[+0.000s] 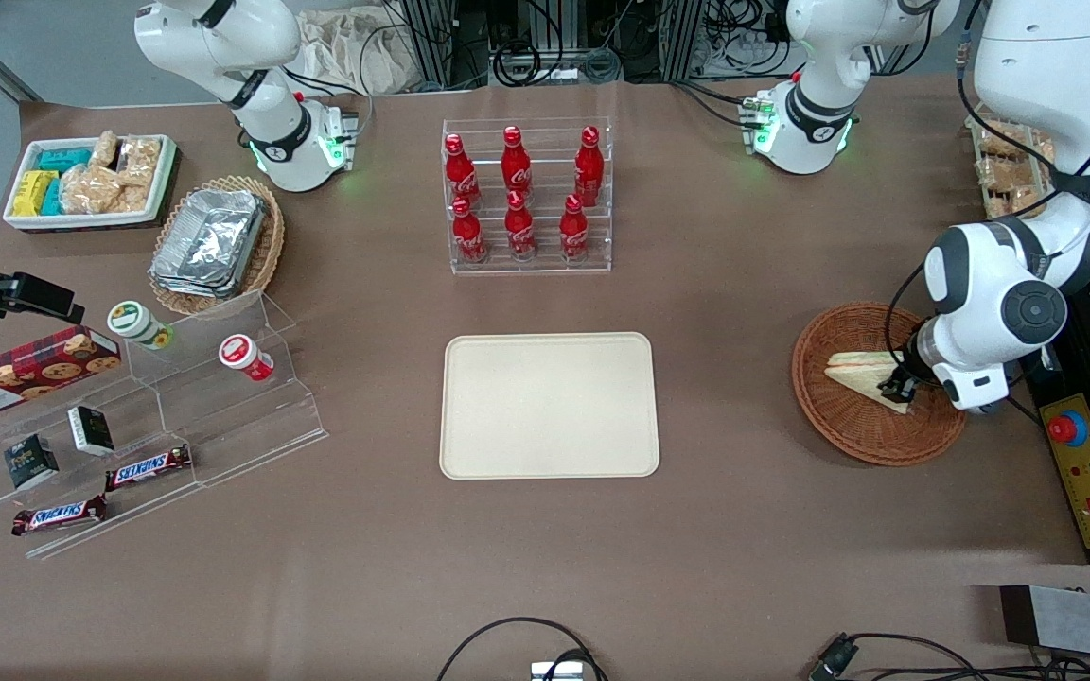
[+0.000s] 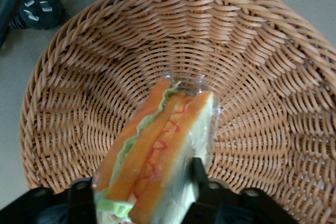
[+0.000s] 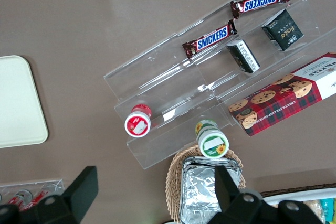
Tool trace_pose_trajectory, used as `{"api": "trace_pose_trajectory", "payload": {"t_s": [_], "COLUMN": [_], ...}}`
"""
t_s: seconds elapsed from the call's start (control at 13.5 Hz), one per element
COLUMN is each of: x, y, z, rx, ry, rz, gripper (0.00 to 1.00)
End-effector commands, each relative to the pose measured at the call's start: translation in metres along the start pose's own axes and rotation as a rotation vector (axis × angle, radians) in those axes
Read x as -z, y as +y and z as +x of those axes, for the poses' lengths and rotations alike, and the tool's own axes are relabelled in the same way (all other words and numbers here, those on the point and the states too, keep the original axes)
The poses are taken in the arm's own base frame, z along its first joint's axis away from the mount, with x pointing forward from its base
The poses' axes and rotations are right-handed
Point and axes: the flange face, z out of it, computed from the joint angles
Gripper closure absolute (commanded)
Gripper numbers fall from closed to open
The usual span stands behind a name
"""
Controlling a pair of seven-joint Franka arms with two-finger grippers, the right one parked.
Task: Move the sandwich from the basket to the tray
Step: 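Lower the open left gripper around the sandwich and close it, then lift the sandwich out of the basket and carry it toward the tray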
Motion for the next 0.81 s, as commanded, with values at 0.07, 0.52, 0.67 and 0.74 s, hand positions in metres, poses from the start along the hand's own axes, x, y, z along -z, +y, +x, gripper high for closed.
{"api": "trace_pose_trajectory", "payload": {"t_s": [0.07,0.52,0.67,0.74], "x": [0.038,0.166,0.212,0.233], "y": [0.024,0.097,0.119,0.131], "z": [0.006,-0.070,-0.113,-0.137], "rx": [0.002,-0.327,-0.414,-0.460], "ry": [0.024,-0.021,-0.057,-0.058], "rz": [-0.007,0.082,0.072,0.040], "gripper": [1.00,1.00,1.00,1.00]}}
